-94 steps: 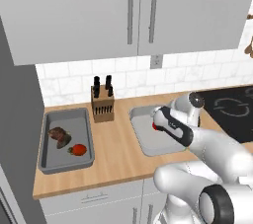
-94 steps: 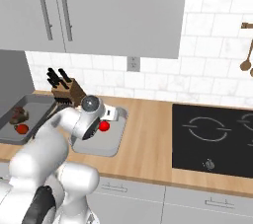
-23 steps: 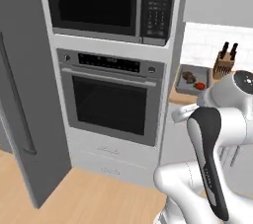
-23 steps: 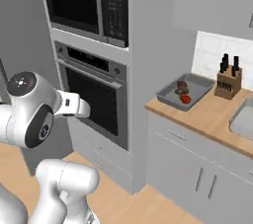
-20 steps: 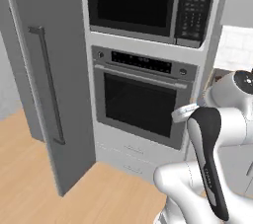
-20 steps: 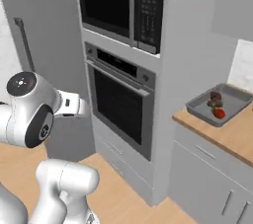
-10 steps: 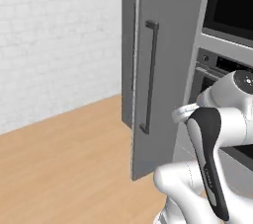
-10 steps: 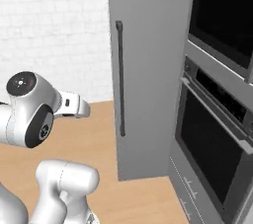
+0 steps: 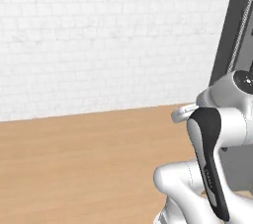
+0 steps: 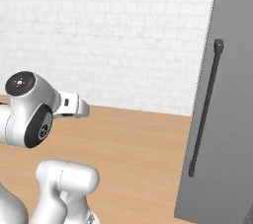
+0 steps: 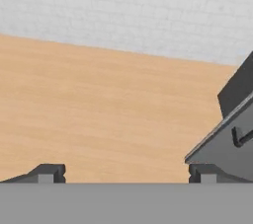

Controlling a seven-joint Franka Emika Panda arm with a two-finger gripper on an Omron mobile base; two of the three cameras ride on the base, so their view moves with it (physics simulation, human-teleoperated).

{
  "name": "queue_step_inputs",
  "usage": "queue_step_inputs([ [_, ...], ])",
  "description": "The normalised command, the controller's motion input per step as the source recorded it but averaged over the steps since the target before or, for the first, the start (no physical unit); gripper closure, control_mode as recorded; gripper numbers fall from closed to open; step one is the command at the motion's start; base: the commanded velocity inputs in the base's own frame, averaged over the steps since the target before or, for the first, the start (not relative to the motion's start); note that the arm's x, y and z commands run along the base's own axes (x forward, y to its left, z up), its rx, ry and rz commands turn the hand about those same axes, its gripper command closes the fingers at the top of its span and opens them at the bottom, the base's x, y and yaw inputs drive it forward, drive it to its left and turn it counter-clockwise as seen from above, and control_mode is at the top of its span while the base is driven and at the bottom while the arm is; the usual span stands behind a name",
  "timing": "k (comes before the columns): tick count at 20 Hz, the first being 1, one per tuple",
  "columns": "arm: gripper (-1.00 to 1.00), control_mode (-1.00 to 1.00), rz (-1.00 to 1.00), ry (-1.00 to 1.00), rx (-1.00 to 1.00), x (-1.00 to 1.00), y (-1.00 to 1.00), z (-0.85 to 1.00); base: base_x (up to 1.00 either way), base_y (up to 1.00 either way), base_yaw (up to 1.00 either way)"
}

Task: Place one tomato and one steak in each tupperware on the nearby counter, to pack two identical lunches.

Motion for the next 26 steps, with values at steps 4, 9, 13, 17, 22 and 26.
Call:
queue_step_inputs([
  [4, -1.00, 1.00, 0.00, 0.00, 0.00, 0.00, 0.00, 0.00, 1.00, 0.33, 0.13],
  [9, -1.00, 1.00, 0.00, 0.00, 0.00, 0.00, 0.00, 0.00, 1.00, 0.14, -0.32],
  [13, -1.00, 1.00, 0.00, 0.00, 0.00, 0.00, 0.00, 0.00, 1.00, 0.90, -0.51],
  [17, -1.00, 1.00, 0.00, 0.00, 0.00, 0.00, 0.00, 0.00, 1.00, 1.00, -0.53],
  [22, -1.00, 1.00, 0.00, 0.00, 0.00, 0.00, 0.00, 0.00, 0.88, 0.64, -0.61],
  [26, -1.00, 1.00, 0.00, 0.00, 0.00, 0.00, 0.00, 0.00, 0.67, 0.17, -0.65],
])
